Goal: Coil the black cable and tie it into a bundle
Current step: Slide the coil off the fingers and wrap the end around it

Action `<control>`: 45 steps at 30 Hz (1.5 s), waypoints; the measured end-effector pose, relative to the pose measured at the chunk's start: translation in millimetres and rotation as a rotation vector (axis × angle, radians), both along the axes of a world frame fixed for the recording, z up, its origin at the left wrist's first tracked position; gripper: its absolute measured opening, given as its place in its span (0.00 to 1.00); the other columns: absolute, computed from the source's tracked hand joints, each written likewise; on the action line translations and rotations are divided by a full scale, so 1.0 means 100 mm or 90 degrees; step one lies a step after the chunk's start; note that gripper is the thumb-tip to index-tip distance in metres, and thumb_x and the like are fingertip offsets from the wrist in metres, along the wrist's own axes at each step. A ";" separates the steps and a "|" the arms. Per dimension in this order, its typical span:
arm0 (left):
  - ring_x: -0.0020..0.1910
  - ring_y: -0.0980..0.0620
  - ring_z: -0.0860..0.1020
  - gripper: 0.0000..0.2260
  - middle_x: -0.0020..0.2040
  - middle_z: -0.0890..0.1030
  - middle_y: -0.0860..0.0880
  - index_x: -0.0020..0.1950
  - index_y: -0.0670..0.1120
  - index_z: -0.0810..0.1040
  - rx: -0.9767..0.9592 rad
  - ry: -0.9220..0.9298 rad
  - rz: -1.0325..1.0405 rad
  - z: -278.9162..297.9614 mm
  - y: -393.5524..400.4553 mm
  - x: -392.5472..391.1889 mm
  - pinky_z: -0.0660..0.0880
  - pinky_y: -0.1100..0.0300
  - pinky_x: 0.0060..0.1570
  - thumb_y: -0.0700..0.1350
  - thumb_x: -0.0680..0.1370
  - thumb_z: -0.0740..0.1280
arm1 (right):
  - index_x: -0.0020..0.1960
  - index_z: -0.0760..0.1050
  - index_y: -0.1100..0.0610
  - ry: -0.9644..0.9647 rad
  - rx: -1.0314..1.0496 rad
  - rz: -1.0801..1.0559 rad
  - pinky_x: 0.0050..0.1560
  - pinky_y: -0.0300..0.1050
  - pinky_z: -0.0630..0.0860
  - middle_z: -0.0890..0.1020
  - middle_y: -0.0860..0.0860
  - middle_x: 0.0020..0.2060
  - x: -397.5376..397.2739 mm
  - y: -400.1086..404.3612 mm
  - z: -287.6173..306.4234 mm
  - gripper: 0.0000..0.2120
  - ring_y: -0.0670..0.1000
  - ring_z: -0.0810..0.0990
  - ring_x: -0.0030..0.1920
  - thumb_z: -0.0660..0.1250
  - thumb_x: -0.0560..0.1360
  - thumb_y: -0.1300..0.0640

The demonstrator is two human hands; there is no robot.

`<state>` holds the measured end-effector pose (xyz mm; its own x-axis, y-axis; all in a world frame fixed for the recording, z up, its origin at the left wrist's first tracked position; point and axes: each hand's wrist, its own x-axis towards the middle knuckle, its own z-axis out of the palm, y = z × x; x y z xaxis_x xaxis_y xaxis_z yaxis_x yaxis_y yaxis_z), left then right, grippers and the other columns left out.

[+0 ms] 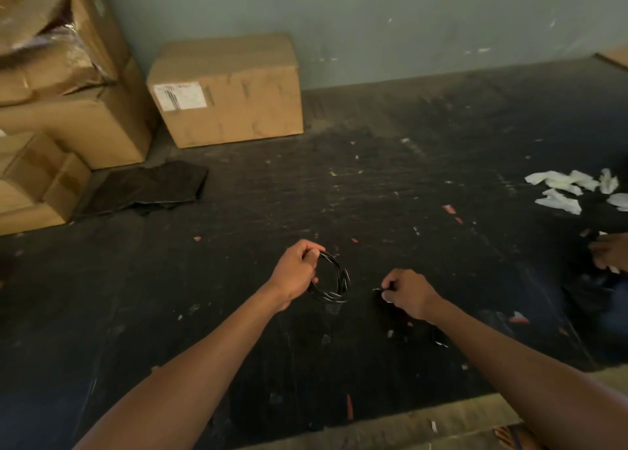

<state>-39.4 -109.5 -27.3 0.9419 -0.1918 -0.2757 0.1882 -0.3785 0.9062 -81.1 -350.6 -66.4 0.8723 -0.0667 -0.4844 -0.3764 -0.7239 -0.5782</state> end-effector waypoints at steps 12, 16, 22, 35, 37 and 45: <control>0.37 0.57 0.78 0.09 0.41 0.79 0.50 0.58 0.49 0.78 -0.094 -0.079 0.186 0.28 0.05 0.14 0.75 0.65 0.37 0.42 0.84 0.60 | 0.48 0.84 0.52 -0.240 0.389 -0.020 0.48 0.44 0.81 0.85 0.52 0.44 0.26 0.70 0.94 0.08 0.47 0.84 0.45 0.75 0.71 0.61; 0.36 0.62 0.78 0.09 0.42 0.80 0.50 0.59 0.49 0.78 -0.103 -0.166 0.207 0.45 0.04 0.20 0.77 0.64 0.41 0.42 0.84 0.60 | 0.54 0.82 0.48 -0.338 0.140 0.079 0.49 0.37 0.78 0.80 0.43 0.48 0.33 0.87 1.02 0.11 0.41 0.80 0.45 0.72 0.73 0.60; 0.39 0.63 0.78 0.09 0.43 0.80 0.49 0.60 0.49 0.77 -0.082 -0.312 0.190 0.63 -0.02 0.20 0.75 0.69 0.42 0.40 0.83 0.60 | 0.55 0.82 0.54 -0.458 0.043 0.100 0.42 0.26 0.71 0.82 0.48 0.50 0.48 1.06 1.12 0.10 0.39 0.78 0.44 0.70 0.75 0.62; 0.53 0.59 0.80 0.11 0.56 0.81 0.52 0.61 0.52 0.79 -0.236 -0.259 0.256 0.86 -0.18 0.21 0.78 0.58 0.56 0.42 0.83 0.60 | 0.50 0.80 0.56 -0.700 0.140 -0.029 0.51 0.31 0.77 0.79 0.47 0.48 0.60 1.20 1.28 0.09 0.40 0.80 0.49 0.72 0.72 0.66; 0.51 0.63 0.80 0.11 0.54 0.82 0.53 0.60 0.52 0.79 -0.252 -0.253 0.263 0.89 -0.17 0.23 0.78 0.61 0.54 0.42 0.83 0.61 | 0.52 0.79 0.55 -0.698 0.165 -0.027 0.52 0.34 0.78 0.79 0.47 0.50 0.61 1.17 1.30 0.11 0.41 0.80 0.50 0.72 0.72 0.66; 0.47 0.61 0.81 0.13 0.53 0.84 0.50 0.59 0.53 0.82 -0.279 -0.281 0.237 0.98 -0.07 0.28 0.79 0.62 0.52 0.38 0.82 0.64 | 0.59 0.78 0.54 -0.675 0.229 0.102 0.53 0.34 0.78 0.80 0.47 0.53 0.57 1.01 1.28 0.17 0.41 0.81 0.54 0.69 0.74 0.68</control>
<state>-11.0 -116.3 71.0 0.9720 0.1577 0.1743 -0.1850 0.0553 0.9812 -24.4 -250.1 61.7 0.8406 0.0764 0.5363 0.5097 -0.4468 -0.7352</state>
